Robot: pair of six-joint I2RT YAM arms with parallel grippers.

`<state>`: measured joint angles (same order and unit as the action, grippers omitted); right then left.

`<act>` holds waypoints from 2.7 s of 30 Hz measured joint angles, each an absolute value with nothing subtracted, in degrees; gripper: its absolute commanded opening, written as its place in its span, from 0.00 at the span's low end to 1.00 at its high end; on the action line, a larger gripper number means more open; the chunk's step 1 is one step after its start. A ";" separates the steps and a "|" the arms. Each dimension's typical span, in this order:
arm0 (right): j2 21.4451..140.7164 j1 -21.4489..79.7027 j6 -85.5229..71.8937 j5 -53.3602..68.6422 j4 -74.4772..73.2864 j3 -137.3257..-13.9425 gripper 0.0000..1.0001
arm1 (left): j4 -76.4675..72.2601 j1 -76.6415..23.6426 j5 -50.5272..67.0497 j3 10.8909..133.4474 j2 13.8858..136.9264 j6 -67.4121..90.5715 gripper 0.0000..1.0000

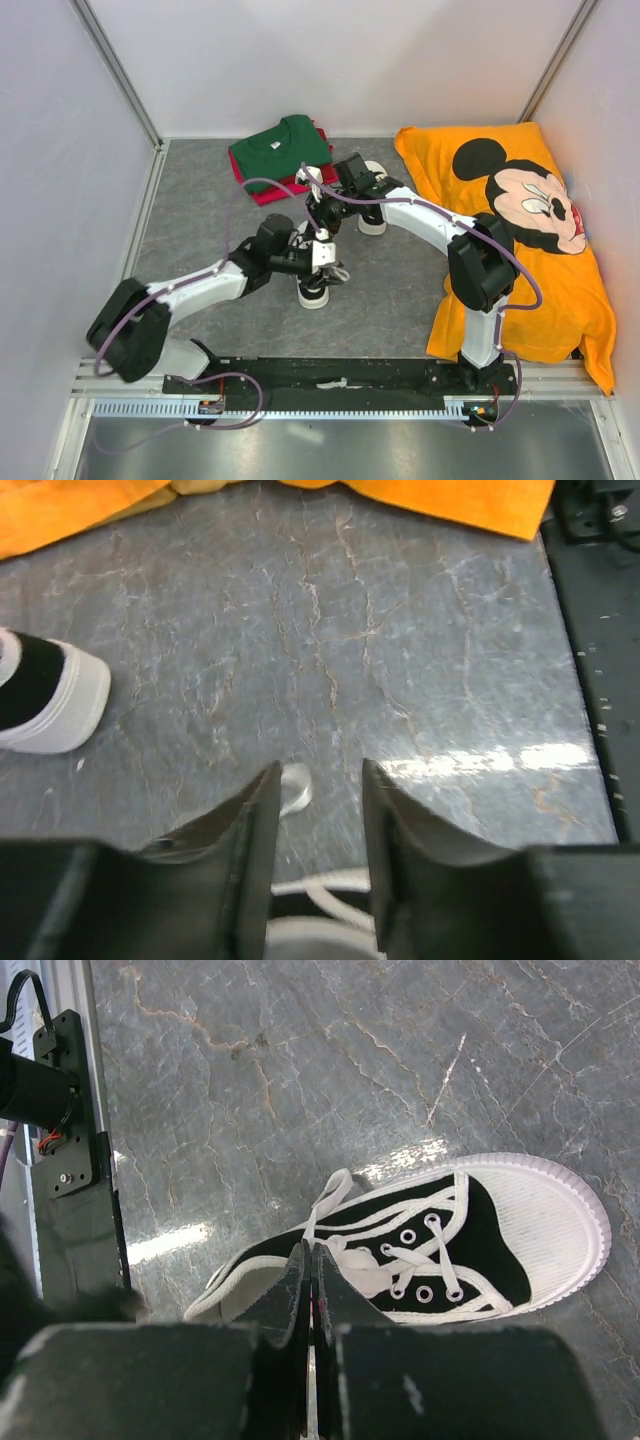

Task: Tie the shoes

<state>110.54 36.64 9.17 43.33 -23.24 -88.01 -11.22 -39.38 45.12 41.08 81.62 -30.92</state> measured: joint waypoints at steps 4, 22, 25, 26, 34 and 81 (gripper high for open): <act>110.54 36.86 9.19 43.46 -23.38 -88.01 0.00 | -4.86 -34.22 46.74 38.57 67.77 -31.07 0.60; 117.78 45.65 9.17 34.81 -23.46 -94.80 0.02 | 13.37 -5.48 38.94 31.70 41.08 -20.80 0.62; 119.74 46.15 9.21 32.91 -23.70 -94.83 0.11 | 13.96 -5.48 38.06 31.48 41.25 -19.22 0.62; 120.25 46.33 9.23 32.36 -23.75 -94.83 0.17 | 14.06 -5.48 38.04 31.48 41.47 -18.85 0.62; 120.81 46.92 10.11 31.81 -24.99 -95.31 0.71 | 12.86 -5.32 39.00 31.46 47.37 -14.37 0.62; 107.04 34.59 12.73 34.79 -18.90 -71.64 0.52 | 22.96 -13.26 46.59 59.64 94.48 -42.24 0.22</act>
<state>107.04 34.59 12.73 34.79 -18.90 -71.64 22.96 -13.26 46.59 59.64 94.48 -42.24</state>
